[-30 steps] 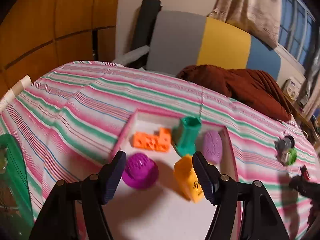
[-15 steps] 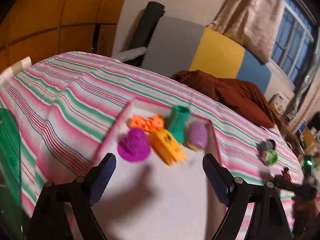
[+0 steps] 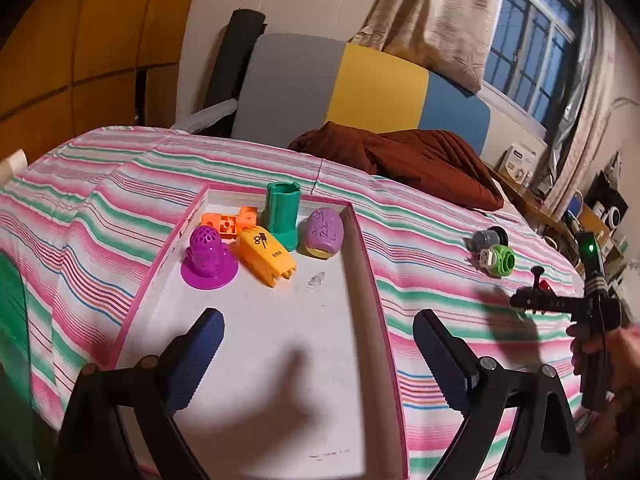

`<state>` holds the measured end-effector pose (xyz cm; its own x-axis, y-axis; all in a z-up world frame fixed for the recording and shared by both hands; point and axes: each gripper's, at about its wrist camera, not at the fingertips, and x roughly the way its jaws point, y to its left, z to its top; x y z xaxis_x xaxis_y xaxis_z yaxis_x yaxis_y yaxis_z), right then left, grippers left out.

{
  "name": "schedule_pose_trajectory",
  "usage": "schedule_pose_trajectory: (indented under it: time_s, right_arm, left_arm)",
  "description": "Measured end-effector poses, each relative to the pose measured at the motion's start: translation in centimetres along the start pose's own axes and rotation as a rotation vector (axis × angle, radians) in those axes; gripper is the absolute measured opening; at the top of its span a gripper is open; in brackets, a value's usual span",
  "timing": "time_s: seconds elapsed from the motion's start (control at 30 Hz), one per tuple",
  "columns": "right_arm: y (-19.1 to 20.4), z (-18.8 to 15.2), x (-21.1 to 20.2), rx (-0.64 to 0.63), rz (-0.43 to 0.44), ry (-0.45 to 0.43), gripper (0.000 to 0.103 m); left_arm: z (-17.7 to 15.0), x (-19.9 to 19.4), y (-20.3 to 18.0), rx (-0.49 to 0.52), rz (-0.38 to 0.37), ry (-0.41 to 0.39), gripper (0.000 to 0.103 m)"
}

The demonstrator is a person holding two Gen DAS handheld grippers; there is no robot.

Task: Organize rigid objects
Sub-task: 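Withdraw the left gripper while the right carries the massager toward the tray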

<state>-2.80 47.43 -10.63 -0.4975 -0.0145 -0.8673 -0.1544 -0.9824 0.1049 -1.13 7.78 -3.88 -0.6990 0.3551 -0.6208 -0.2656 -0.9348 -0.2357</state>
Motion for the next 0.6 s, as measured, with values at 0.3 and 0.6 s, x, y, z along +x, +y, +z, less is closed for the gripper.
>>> schedule_pose_trajectory:
  time_s: [0.3, 0.6]
  right_arm:
    - [5.8, -1.2, -1.7, -0.056, 0.132, -0.073, 0.061]
    - [15.9, -1.7, -2.6, -0.184, 0.296, -0.086, 0.061]
  left_arm:
    - [-0.8, -1.5, 1.2, -0.001, -0.005, -0.003, 0.099]
    - [-1.9, -2.0, 3.2, -0.060, 0.001, 0.042, 0.101]
